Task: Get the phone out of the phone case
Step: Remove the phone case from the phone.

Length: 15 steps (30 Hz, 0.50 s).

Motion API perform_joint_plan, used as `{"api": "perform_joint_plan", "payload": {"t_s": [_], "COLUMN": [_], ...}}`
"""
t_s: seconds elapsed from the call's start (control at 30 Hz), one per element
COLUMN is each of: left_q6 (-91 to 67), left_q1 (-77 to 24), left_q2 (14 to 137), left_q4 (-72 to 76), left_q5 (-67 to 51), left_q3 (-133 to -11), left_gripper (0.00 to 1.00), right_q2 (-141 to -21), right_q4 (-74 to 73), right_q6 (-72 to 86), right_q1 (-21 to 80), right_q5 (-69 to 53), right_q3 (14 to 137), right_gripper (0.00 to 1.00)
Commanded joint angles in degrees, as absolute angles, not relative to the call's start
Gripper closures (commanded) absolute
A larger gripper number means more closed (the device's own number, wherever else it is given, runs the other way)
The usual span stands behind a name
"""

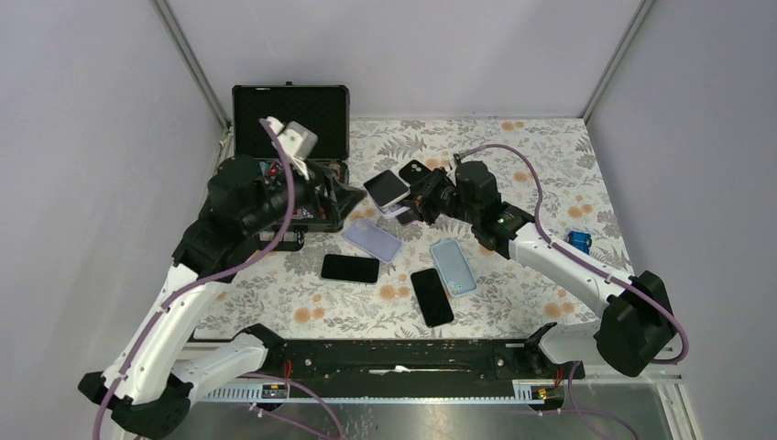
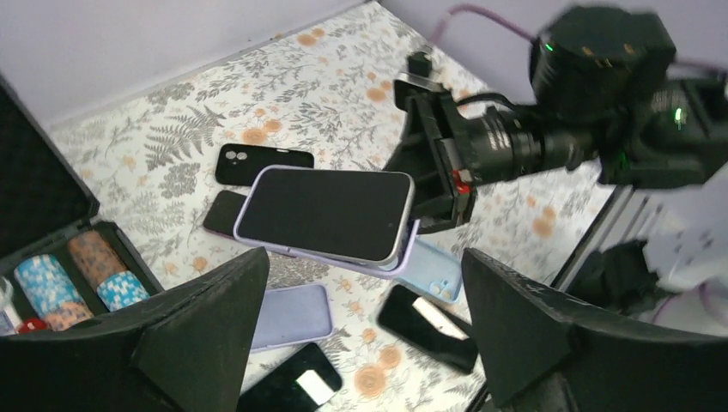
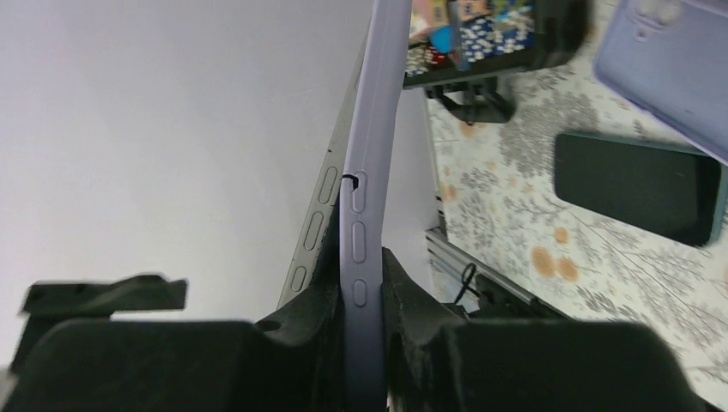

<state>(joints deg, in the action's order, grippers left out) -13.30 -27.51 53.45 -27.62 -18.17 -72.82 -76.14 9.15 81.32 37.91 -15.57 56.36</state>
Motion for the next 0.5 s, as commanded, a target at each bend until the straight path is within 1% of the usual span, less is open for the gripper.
{"api": "perform_joint_plan", "payload": {"t_s": [0.0, 0.1, 0.13, 0.3, 0.37, 0.47], "left_q6": [2.02, 3.96, 4.40, 5.88, 5.40, 3.14], "left_q1": [-35.45, -37.38, -37.43, -38.15, -38.40, -38.41], "left_q2": [54.77, 56.49, 56.88, 59.13, 60.36, 61.25], "left_q4": [-28.04, -27.54, -27.32, -26.02, -26.13, -24.72], "left_q5": [-10.52, -8.53, -8.91, -13.75, -15.36, -17.95], "left_q3": [-73.19, -72.66, -72.60, -71.76, -71.95, -71.89], "left_gripper": [0.09, 0.02, 0.01, 0.02, 0.07, 0.08], "right_q2": [-74.95, -74.45, -74.26, -74.70, -74.79, -74.88], "right_q4": [6.20, 4.88, 4.73, 4.50, 4.72, 4.73], "right_q6": [80.38, 80.26, 80.22, 80.43, 80.74, 81.48], "right_q1": [38.12, 38.11, 38.14, 38.08, 38.12, 38.06], "right_q5": [-13.79, -13.07, -12.94, -13.78, -14.35, -14.74], "right_q3": [59.43, 58.80, 58.54, 58.67, 58.75, 58.59], "right_gripper": [1.00, 1.00, 1.00, 1.00, 1.00, 1.00]}}
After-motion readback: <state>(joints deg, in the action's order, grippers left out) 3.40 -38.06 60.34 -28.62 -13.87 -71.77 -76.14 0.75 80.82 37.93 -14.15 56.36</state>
